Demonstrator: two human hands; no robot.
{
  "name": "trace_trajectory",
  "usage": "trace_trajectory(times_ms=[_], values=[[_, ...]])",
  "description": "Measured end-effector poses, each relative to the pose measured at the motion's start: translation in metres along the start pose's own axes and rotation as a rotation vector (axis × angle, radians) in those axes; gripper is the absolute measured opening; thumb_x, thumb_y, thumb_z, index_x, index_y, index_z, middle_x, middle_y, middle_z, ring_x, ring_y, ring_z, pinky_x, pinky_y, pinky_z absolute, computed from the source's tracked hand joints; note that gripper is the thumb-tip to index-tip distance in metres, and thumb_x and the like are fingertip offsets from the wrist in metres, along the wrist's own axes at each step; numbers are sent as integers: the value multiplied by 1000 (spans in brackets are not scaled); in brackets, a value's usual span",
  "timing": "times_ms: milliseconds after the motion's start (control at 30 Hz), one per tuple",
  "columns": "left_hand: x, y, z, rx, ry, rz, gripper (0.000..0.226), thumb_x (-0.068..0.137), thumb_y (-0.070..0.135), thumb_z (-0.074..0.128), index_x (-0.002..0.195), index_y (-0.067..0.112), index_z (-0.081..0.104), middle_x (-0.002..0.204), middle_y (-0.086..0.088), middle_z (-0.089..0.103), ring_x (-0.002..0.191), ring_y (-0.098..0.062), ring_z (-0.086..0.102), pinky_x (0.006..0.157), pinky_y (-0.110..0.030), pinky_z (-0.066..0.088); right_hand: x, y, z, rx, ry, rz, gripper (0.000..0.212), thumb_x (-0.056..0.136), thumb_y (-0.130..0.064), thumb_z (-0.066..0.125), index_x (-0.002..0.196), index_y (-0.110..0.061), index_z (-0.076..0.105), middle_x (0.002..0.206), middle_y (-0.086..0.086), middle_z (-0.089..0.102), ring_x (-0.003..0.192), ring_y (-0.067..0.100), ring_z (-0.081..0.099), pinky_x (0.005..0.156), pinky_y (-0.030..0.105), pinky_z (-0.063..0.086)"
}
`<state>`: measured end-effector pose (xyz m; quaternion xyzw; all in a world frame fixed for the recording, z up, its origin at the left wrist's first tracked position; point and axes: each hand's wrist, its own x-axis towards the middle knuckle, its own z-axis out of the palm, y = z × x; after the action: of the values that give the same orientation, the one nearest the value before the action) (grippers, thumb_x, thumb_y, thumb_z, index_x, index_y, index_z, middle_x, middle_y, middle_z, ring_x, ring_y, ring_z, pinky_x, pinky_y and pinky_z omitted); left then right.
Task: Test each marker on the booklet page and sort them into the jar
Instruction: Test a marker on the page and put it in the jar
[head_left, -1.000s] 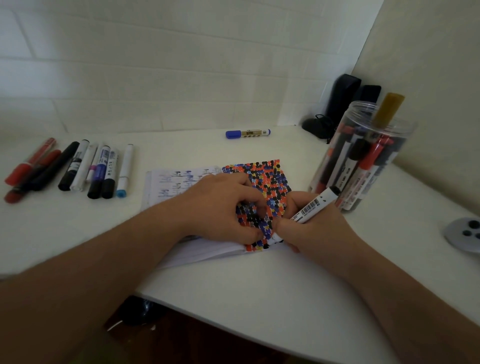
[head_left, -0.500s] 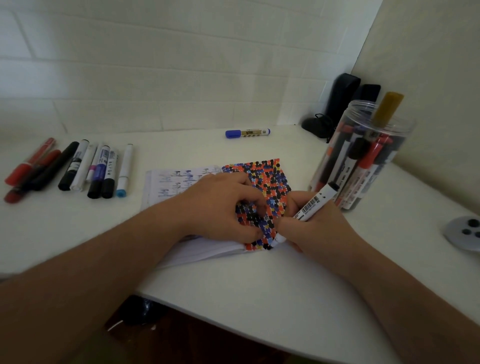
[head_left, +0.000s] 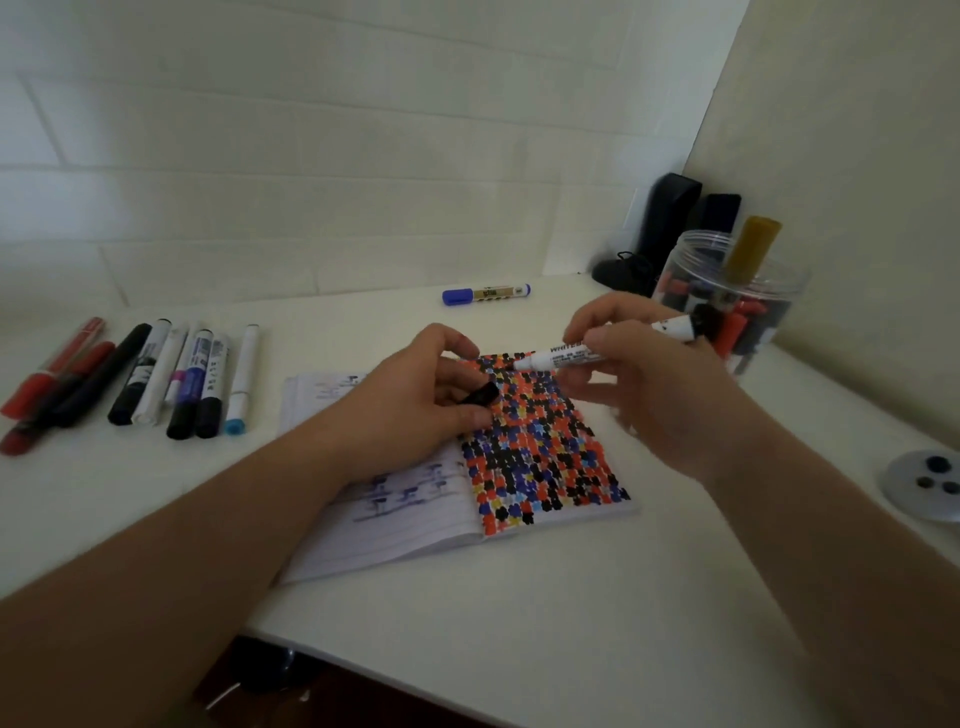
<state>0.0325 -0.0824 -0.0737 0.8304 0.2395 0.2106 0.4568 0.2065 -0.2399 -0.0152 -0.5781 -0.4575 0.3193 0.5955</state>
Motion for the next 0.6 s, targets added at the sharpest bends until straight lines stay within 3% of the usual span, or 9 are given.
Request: trace_trajectory(times_ms=[133, 267, 400, 600], values=[[-2, 1, -1, -52, -18, -15, 52, 82, 14, 85, 115, 34, 50, 102, 15, 75, 96, -4, 72, 96, -31, 56, 4, 28, 14, 64, 169, -7, 18, 74, -17, 58, 61, -27, 65, 72, -8, 65, 90, 27, 68, 89, 49, 58], [-2, 2, 0, -30, -25, -8, 54, 82, 14, 85, 117, 33, 49, 101, 16, 74, 97, -4, 71, 94, -27, 56, 2, 40, 10, 30, 175, 1, 18, 80, -16, 62, 65, -25, 64, 75, -7, 64, 89, 24, 66, 78, 37, 59], [-2, 3, 1, 0, -46, 16, 56, 82, 14, 85, 118, 33, 47, 101, 15, 75, 96, -5, 70, 94, -29, 56, -1, 43, 13, -17, 158, 16, 33, 97, -2, 59, 70, -21, 65, 79, 0, 63, 91, 27, 67, 76, 31, 59], [-3, 3, 2, 43, -52, 40, 59, 81, 13, 86, 117, 37, 46, 100, 15, 75, 95, -8, 70, 93, -34, 57, 0, 43, 16, -127, 155, 38, 30, 95, -16, 63, 67, -28, 66, 77, 6, 68, 82, 27, 66, 87, 52, 60]])
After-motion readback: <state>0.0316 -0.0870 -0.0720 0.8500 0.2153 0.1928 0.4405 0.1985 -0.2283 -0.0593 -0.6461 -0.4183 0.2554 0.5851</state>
